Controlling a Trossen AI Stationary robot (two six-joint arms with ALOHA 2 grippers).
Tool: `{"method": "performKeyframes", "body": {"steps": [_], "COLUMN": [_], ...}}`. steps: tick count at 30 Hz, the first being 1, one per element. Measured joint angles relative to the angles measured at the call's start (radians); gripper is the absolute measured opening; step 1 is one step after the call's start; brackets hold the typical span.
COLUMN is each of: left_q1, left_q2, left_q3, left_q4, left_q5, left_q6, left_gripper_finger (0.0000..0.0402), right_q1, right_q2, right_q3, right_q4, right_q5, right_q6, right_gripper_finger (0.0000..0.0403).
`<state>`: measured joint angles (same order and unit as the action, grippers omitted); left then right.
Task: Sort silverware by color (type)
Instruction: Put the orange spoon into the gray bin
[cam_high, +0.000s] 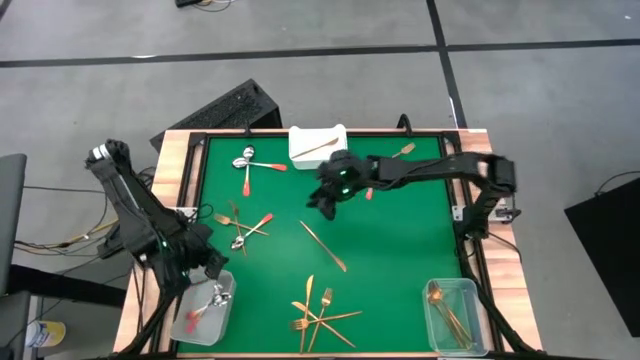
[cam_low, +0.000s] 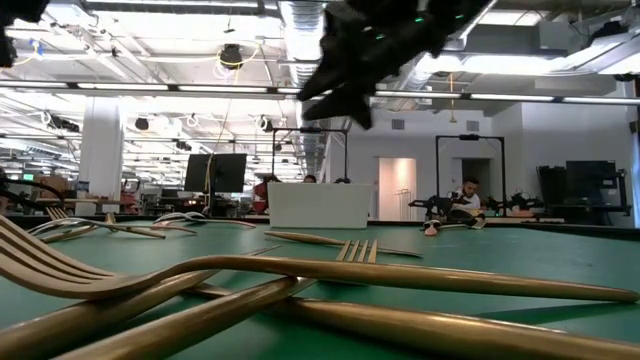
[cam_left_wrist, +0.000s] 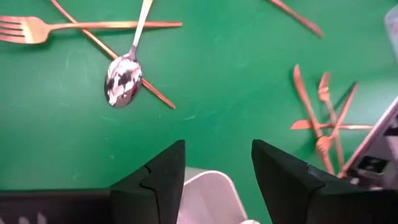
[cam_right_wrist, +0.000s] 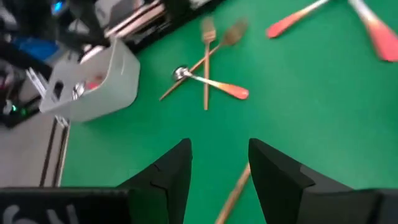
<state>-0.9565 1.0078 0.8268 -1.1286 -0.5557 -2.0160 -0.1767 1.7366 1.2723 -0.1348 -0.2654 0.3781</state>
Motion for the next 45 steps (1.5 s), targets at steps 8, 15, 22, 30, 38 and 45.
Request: {"method": "performKeyframes", "body": {"steps": [8,15,22,30,38,45], "left_q1": [0.067,0.098,0.11,0.11,0.109,0.109], "left_q2": [-0.153,-0.153,-0.124,-0.115,-0.115,-0.116], "left_q3": [0.0,0.0,0.0,0.0,0.0,0.0], "left_q4": [-0.066,-0.072,-0.071,-0.076,-0.077,-0.08], "left_q5": [-0.007,-0.007,-0.007,0.0,0.001,0.009], "left_q6": [-0.034,-0.039,-0.039,-0.038,-0.031,-0.032], "left_gripper_finger": [0.0167,0.016,0.016,0.016,0.016,0.016], "right_q1": [0.027,0.031,0.047,0.08,0.112,0.099], "right_q2": [0.296,0.554,0.743,0.857,0.896,0.933], "right_q3": [0.391,0.747,0.986,1.08,1.077,1.08], "right_q4": [-0.165,-0.363,-0.459,-0.426,-0.357,-0.325], "right_q5": [-0.021,-0.045,-0.052,-0.013,0.088,0.095], "right_q6": [-0.221,-0.324,-0.393,-0.548,-0.75,-0.758], "right_gripper_finger": [0.018,0.0178,0.0162,0.0165,0.0194,0.0197]}}
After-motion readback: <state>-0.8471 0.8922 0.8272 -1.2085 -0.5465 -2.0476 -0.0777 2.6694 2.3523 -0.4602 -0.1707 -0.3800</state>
